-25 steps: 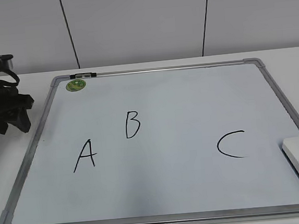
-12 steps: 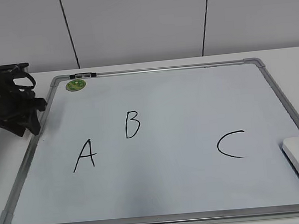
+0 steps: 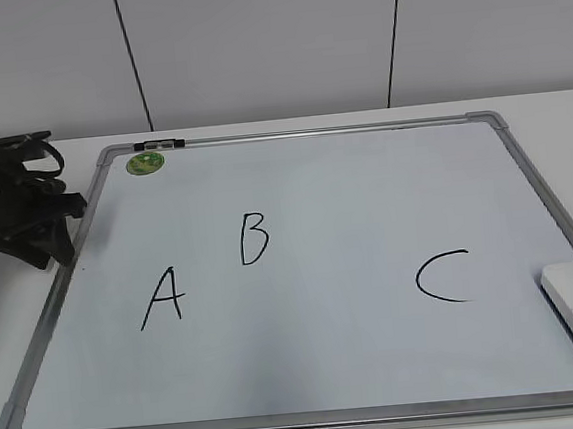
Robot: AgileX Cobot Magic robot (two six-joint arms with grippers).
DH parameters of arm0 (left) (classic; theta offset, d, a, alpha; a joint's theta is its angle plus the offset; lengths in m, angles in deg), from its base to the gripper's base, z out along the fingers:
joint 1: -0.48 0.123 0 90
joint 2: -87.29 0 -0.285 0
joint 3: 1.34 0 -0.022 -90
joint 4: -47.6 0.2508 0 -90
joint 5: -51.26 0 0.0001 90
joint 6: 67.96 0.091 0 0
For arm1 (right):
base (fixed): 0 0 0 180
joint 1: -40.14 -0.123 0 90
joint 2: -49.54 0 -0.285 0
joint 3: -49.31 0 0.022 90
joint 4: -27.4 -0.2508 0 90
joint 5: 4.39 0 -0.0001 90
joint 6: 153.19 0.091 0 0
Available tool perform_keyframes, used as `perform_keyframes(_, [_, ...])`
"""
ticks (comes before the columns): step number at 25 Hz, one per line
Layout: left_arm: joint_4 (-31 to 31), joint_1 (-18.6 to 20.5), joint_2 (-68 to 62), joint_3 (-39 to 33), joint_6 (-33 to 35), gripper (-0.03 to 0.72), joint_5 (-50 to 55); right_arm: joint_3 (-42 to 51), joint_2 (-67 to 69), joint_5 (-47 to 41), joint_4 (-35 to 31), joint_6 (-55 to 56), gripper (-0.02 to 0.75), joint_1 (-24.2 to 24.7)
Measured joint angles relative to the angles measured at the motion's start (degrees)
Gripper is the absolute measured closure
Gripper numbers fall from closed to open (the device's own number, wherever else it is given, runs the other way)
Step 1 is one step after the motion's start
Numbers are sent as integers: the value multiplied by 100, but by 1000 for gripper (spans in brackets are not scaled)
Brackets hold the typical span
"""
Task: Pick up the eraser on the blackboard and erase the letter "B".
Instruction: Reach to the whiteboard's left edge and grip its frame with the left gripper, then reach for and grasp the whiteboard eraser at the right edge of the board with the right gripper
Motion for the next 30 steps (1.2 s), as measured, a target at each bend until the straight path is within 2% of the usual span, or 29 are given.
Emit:
perform_keyframes(15, [-74,9,-105,33,71,461,50,0,0,0,0,0,148,0])
perform_keyframes(17, [-100,9,-114,33,71,486,66,0,0,0,0,0,148,0])
perform_keyframes(22, [-143,9,-114,65,71,621,79,0,0,0,0,0,148,0])
perform_keyframes(30, [-168,9,-126,64,71,645,93,0,0,0,0,0,148,0])
